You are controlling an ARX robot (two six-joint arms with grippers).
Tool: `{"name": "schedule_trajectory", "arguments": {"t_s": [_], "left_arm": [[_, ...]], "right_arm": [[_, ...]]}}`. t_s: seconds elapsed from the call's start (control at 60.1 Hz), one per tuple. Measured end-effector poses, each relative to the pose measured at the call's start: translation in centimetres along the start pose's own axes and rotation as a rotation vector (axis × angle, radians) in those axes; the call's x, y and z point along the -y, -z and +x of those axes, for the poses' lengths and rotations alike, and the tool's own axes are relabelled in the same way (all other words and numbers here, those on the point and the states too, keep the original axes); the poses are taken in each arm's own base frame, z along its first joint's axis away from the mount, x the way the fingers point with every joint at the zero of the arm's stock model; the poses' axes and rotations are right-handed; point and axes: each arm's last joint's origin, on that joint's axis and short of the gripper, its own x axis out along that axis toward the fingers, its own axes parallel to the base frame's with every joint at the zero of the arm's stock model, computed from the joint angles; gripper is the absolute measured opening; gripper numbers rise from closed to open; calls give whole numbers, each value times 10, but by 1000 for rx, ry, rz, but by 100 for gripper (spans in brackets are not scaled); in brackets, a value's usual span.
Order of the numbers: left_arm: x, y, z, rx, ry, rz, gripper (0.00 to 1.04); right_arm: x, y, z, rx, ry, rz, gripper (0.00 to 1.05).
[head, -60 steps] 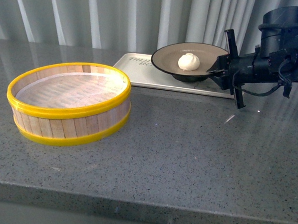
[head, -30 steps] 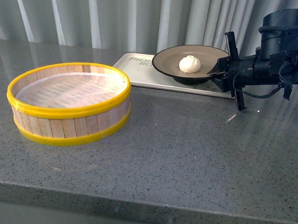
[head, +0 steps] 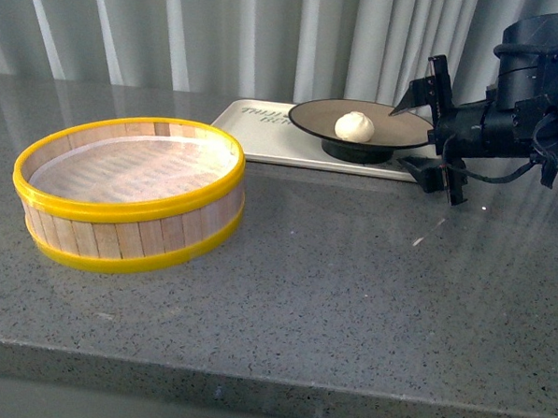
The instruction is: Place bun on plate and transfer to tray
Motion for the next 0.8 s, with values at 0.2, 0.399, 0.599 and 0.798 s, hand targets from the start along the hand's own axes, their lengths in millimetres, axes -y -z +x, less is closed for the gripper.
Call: {"name": "schedule_trajectory", "arguments": {"t_s": [0.2, 0.399, 0.599, 0.798], "left_arm": [[0, 0, 0, 0, 0, 0, 98], [0, 0, 0, 0, 0, 0, 98], [0, 0, 0, 0, 0, 0, 98], [0, 0, 0, 1, 0, 0, 98]], "right_arm": [[-12, 7, -18, 0, -30, -3, 98], [-32, 32, -55, 7, -82, -50, 96], [-36, 78, -142, 98, -56, -301, 96], [-21, 84, -163, 239, -39, -484, 90]]}}
